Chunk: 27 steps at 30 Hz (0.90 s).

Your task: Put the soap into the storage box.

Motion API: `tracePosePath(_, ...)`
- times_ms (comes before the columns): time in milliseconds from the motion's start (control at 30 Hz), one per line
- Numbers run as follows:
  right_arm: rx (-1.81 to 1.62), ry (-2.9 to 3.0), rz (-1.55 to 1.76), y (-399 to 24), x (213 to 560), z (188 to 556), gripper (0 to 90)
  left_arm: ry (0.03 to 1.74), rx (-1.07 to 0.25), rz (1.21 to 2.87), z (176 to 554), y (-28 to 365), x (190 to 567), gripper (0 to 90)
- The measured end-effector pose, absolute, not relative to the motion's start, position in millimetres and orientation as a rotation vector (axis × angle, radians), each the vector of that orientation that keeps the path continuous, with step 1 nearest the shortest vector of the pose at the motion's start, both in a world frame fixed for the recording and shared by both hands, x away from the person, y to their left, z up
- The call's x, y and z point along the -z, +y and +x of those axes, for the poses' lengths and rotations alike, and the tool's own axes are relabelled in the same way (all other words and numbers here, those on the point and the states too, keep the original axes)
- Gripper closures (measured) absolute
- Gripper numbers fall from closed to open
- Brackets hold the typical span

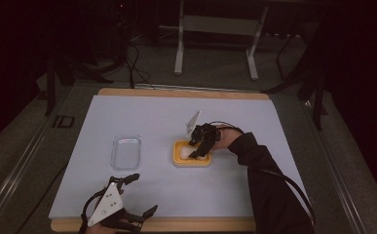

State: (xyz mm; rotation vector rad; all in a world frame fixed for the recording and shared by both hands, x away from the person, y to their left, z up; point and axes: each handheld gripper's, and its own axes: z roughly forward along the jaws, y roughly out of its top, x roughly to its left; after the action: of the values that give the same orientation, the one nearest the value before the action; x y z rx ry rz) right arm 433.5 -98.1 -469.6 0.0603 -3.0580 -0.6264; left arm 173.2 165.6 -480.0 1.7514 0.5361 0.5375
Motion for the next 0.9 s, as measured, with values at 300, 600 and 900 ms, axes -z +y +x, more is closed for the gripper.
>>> tracePosePath(300,0.669,-3.085,0.051,-106.8,451.3,428.2,43.1,0.539,-0.539,1.753,173.9,165.4,480.1,0.8)
tracePosePath(600,0.697,-3.127,-0.086,-123.3,436.9,428.4,40.4,0.536,-0.531,1.759,174.4,163.8,480.7,0.8)
tracePosePath(900,0.699,-3.142,-0.324,-139.2,426.5,426.0,16.7,0.541,-0.517,1.753,174.8,163.7,481.0,0.7)
